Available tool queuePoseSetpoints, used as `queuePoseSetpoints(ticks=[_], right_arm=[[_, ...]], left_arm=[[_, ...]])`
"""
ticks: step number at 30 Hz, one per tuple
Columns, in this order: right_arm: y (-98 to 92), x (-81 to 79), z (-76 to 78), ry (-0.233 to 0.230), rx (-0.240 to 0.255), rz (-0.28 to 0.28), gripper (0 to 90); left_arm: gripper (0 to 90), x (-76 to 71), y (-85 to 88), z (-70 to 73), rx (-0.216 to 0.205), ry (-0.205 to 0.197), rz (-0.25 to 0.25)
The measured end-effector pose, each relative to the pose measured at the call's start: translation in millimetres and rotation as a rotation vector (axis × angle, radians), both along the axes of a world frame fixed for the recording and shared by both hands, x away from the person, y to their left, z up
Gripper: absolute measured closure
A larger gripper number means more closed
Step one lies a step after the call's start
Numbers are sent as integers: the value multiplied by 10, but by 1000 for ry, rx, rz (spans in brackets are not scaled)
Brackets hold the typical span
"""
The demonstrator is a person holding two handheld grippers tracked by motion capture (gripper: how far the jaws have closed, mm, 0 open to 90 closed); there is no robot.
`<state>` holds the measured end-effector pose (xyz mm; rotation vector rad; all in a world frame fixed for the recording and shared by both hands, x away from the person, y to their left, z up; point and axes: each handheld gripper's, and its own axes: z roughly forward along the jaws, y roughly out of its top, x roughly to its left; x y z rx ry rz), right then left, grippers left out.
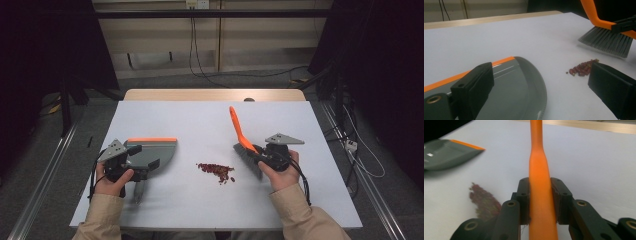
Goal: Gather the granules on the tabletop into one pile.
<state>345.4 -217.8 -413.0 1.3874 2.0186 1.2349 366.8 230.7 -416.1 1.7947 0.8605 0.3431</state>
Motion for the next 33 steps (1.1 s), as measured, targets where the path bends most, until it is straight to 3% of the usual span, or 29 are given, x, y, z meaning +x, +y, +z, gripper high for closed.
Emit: queuePoseSetpoints(ticks=[3, 7, 13, 24, 33], right_arm=[[-32, -100, -30, -24, -68, -59, 709], [-27, -201, -67, -34, -105, -115, 709], [244, -312, -92, -59, -155, -130, 705], [799, -271, -152, -74, -116, -110, 685], [890, -230, -121, -61, -50, -70, 686]], left_arm=[[64, -12, -1, 6, 5, -4, 0], [64, -29, 0, 14, 4, -6, 7], [64, -38, -2, 20, 6, -13, 6], [64, -37, 23, 26, -5, -13, 14], [64, -38, 27, 26, -4, -14, 13]])
